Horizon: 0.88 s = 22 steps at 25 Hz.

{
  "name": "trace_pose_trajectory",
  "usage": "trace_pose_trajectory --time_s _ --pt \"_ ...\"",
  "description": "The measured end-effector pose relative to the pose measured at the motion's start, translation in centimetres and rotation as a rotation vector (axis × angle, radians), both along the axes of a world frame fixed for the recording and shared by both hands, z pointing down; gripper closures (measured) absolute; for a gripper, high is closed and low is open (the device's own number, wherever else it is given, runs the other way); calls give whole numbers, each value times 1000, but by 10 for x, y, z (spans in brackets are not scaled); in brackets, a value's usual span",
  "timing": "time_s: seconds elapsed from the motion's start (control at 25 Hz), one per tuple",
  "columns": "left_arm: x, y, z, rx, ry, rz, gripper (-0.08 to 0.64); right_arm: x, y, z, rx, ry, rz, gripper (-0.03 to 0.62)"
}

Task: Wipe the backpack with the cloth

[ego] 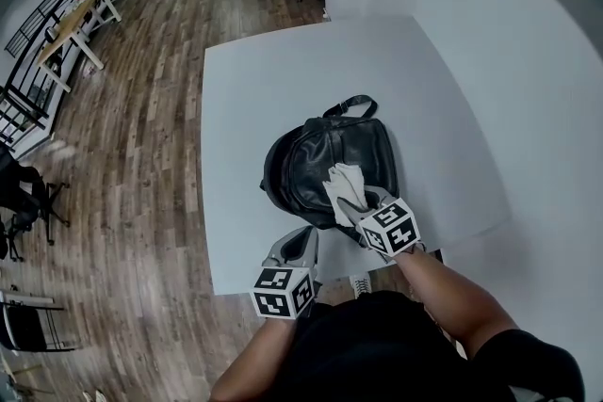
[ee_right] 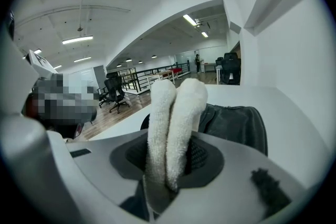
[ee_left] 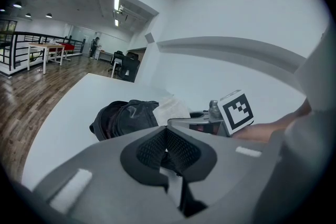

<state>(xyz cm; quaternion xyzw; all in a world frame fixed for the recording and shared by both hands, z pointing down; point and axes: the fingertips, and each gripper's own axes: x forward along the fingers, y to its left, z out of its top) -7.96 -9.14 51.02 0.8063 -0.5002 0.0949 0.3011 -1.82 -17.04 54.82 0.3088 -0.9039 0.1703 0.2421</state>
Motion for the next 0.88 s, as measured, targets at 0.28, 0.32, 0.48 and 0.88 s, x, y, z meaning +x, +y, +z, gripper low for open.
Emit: trace_pose_trajectory --time_s 0.28,0.32,0.48,0.88 --pt "16 -2 1 -2 -1 -4 552 25 2 -1 14 17 -6 465" --pt "18 -2 1 -3 -1 -4 552 29 2 -1 17 20 -8 465" --pt "28 -5 2 -1 0 -6 552 44 1 -2 28 29 -8 465" --pt "53 -13 -2 14 7 -23 552 80 -5 -7 51 46 -23 465"
